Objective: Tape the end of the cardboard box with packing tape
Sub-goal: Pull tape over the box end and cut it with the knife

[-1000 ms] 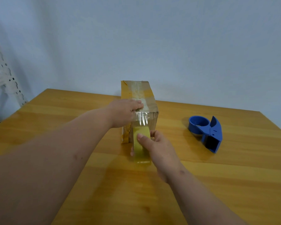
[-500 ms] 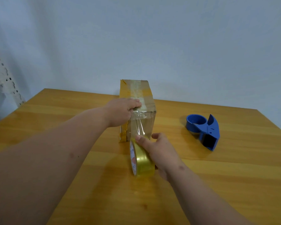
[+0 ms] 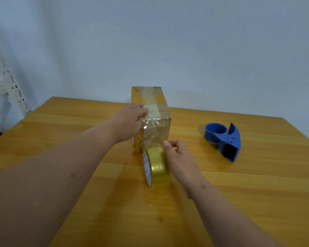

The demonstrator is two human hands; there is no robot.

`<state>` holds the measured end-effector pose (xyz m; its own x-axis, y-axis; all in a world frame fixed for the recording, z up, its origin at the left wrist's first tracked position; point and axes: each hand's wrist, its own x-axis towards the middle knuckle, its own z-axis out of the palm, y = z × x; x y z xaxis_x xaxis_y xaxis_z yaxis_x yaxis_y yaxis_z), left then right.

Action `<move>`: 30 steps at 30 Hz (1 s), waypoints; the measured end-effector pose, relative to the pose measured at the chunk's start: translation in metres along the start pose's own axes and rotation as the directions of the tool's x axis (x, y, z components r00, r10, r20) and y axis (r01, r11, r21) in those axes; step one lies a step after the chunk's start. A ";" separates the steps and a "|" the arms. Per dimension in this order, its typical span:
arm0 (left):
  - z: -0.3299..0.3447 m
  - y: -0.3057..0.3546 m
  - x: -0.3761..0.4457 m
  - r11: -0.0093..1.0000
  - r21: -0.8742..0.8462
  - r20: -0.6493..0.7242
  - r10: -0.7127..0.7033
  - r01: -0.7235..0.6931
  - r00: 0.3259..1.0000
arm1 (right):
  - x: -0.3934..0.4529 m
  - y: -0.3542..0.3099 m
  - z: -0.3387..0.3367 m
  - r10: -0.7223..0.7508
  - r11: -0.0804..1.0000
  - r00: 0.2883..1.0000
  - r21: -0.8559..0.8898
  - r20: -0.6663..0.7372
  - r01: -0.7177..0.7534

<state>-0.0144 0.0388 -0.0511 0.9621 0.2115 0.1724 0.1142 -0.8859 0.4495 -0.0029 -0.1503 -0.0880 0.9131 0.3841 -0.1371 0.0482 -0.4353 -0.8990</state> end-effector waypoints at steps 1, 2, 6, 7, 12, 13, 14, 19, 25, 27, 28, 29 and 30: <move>0.001 0.000 -0.001 1.000 -0.003 0.001 -0.004 0.004 1.000 | 0.003 0.004 -0.006 -0.021 0.998 0.998 -0.062 -0.053 0.018; 0.001 0.000 -0.003 1.000 -0.007 0.005 -0.006 0.006 1.000 | 0.007 0.010 -0.014 -0.039 0.987 0.994 -0.161 -0.102 0.022; 0.004 0.000 -0.006 0.999 -0.024 0.024 -0.025 0.026 0.999 | 0.016 0.041 -0.039 0.086 0.728 0.989 -0.670 -0.120 -0.145; 0.005 0.000 -0.006 0.999 -0.029 0.025 -0.027 0.028 0.999 | 0.017 0.047 -0.041 0.131 0.649 0.987 -0.744 -0.096 -0.158; 0.005 0.002 -0.006 0.999 -0.035 0.028 -0.033 0.034 0.999 | 0.021 0.051 -0.039 0.144 0.537 0.989 -0.838 -0.017 -0.093; 0.005 0.002 -0.006 0.999 -0.031 0.030 -0.034 0.035 0.999 | 0.022 0.050 -0.038 0.152 0.534 0.988 -0.841 -0.001 -0.083; 0.005 0.002 -0.007 0.999 -0.027 0.029 -0.037 0.038 0.999 | 0.023 0.049 -0.037 0.167 0.541 0.986 -0.837 0.006 -0.086; 0.006 0.000 -0.009 0.997 -0.030 -0.072 -0.068 0.066 0.995 | 0.023 0.042 -0.039 0.133 0.844 0.984 -0.508 -0.115 -0.174; 0.011 -0.002 -0.017 0.995 0.004 -0.037 -0.097 0.097 0.995 | 0.019 0.023 -0.047 0.364 0.902 0.931 0.241 0.022 -0.358; 0.012 -0.002 -0.020 0.995 0.022 -0.018 -0.101 0.102 0.995 | 0.018 0.022 -0.049 0.346 0.857 0.930 0.363 0.120 -0.366; 0.012 -0.002 -0.021 0.994 0.030 -0.006 -0.103 0.103 0.995 | 0.017 0.021 -0.050 0.324 0.840 0.932 0.405 0.160 -0.362; 0.012 -0.002 -0.022 0.994 0.038 0.006 -0.104 0.104 0.995 | 0.016 0.021 -0.051 0.296 0.828 0.934 0.435 0.199 -0.355; 0.012 -0.002 -0.023 0.994 0.042 0.014 -0.106 0.106 0.994 | 0.014 0.021 -0.052 0.265 0.818 0.935 0.459 0.235 -0.347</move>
<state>-0.0341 0.0314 -0.0663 0.9479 0.2984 0.1111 0.2254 -0.8753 0.4278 0.0323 -0.1960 -0.0868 0.7714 0.4355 -0.4640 -0.4632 -0.1156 -0.8787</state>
